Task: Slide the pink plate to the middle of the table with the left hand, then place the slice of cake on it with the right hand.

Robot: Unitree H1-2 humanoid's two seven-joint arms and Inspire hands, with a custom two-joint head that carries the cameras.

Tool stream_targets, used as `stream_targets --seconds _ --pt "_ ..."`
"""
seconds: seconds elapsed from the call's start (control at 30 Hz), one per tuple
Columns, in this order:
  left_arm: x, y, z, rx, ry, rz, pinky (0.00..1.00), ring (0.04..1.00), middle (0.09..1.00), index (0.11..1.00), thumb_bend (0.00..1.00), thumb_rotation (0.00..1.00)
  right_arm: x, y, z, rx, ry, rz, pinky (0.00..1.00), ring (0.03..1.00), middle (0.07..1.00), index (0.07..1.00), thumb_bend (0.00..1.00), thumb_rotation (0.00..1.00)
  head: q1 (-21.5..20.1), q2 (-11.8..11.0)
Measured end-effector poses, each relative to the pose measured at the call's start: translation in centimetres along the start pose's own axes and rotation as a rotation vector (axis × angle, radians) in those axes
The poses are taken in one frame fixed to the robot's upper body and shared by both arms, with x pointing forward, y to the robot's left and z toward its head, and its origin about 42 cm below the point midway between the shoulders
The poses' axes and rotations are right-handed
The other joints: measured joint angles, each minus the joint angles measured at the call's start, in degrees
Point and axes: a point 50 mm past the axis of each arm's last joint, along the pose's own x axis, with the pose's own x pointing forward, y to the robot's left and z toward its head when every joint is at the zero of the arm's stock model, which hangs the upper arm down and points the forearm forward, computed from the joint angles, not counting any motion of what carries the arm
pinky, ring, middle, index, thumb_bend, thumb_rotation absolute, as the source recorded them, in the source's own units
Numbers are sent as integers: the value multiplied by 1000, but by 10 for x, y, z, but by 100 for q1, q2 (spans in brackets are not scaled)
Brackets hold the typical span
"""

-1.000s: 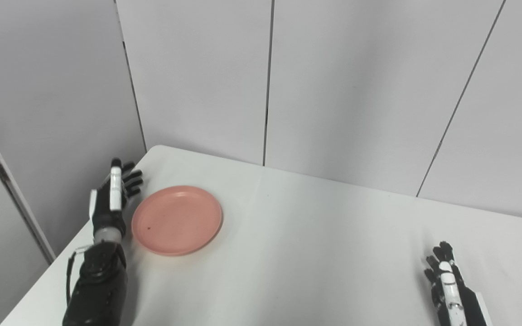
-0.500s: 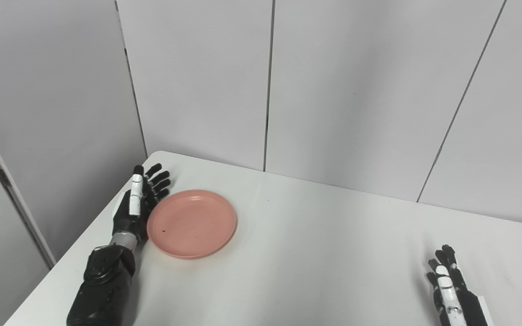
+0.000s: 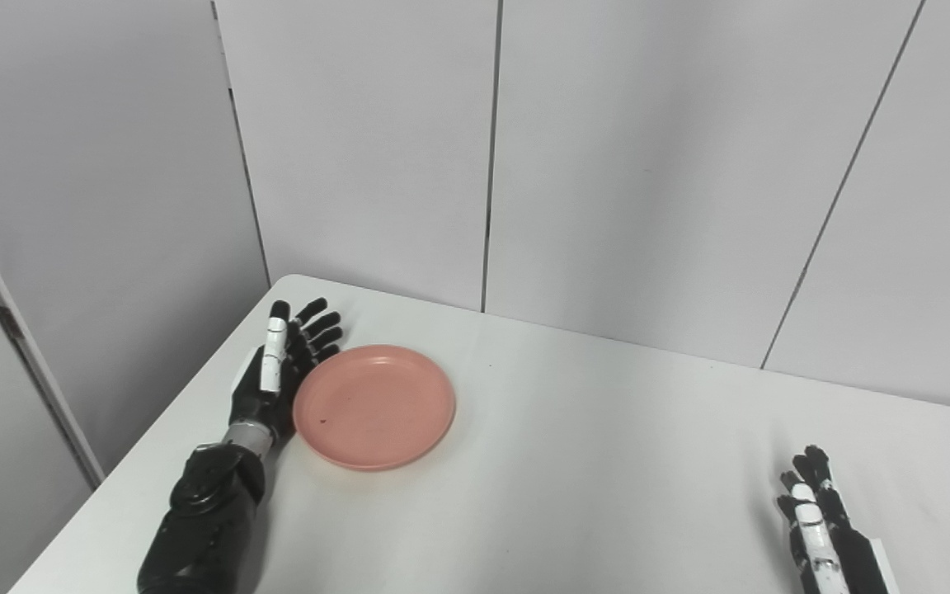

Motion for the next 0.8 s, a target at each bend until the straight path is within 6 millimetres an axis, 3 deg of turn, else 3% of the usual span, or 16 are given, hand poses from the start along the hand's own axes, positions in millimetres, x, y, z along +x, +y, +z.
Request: stream_targets --seconds 0.27,0.47,0.8 --pt "5 -42 -14 -77 9 -109 833 832 829 817 832 987 -1 -2 -9 -4 25 -4 1000 1000 1000 1000 238 707 -97 53" --pt "4 -74 -24 -90 23 -186 843 870 863 848 813 989 -1 -3 -10 -4 24 -3 1000 1000 1000 1000 293 732 -141 70" --pt "-4 -106 -32 -86 26 -231 892 895 885 881 809 1000 5 -3 -12 -7 -15 -7 1000 1000 1000 1000 381 685 -475 202"
